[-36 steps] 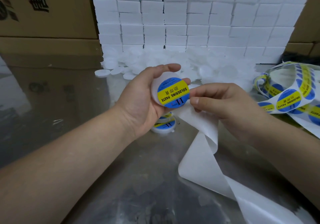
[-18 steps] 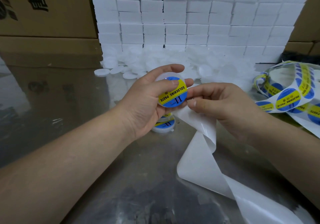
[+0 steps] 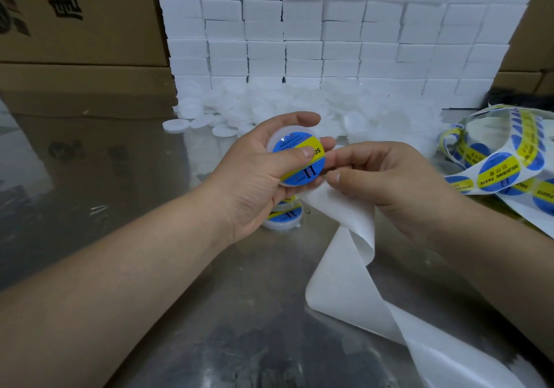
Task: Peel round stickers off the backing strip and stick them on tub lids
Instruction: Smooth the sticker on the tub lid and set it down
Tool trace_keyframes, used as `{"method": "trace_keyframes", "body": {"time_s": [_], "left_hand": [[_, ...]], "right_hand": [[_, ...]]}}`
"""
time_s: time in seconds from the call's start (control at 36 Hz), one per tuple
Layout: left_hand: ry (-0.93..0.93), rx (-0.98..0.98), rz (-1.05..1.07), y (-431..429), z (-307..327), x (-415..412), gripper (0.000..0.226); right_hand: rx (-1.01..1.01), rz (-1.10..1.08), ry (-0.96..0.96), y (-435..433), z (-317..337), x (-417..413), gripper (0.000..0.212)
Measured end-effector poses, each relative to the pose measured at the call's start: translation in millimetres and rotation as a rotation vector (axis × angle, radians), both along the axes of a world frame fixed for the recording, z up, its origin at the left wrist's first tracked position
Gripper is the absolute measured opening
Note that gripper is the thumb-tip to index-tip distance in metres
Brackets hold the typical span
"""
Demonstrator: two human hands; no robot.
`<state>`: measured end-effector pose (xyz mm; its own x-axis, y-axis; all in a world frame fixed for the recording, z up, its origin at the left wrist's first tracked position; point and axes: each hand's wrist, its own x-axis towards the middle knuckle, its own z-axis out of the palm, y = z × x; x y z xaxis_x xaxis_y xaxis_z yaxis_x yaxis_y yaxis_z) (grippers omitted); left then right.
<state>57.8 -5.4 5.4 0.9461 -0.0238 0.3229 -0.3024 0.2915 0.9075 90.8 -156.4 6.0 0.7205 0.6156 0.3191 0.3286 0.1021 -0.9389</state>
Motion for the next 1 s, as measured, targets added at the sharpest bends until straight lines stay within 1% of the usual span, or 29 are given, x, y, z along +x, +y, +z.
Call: {"method": "trace_keyframes", "body": {"time_s": [0.5,0.53,0.58,0.64,0.75,0.81,0.86,0.94,1.0], "left_hand": [[-0.009,0.078,0.075,-1.6,-1.3,-0.5,0.027],[-0.017,0.081,0.090,-1.8,-1.5,-0.5,0.027],[-0.045,0.097,0.138,-2.8,-2.1,-0.6,0.027],[-0.069,0.110,0.196,-4.5,-1.6,-0.8,0.027],[-0.080,-0.038,0.321,1.9,7.3,0.9,0.021],[-0.083,-0.081,0.372,7.3,12.3,1.8,0.016],[-0.053,-0.025,0.376,7.0,12.5,1.7,0.010],[-0.001,0.213,0.353,-1.4,5.2,-0.8,0.003],[-0.006,0.358,0.351,-6.5,0.1,-2.0,0.005]], "right_hand": [[-0.027,-0.048,-0.023,-0.1,-1.2,3.1,0.024],[-0.033,-0.060,-0.032,-0.5,-1.5,3.9,0.026],[-0.053,-0.087,-0.042,0.0,-1.8,4.5,0.036],[-0.093,-0.141,-0.048,0.3,-2.6,6.6,0.037],[-0.226,-0.430,-0.056,-3.1,-5.9,19.3,0.017],[-0.244,-0.508,-0.040,-4.7,-5.5,22.8,0.023],[-0.238,-0.520,-0.051,-3.8,-4.8,22.3,0.028],[-0.223,-0.471,-0.125,-1.8,-4.5,18.0,0.036],[-0.216,-0.427,-0.183,-2.7,-3.7,14.9,0.050]]}}
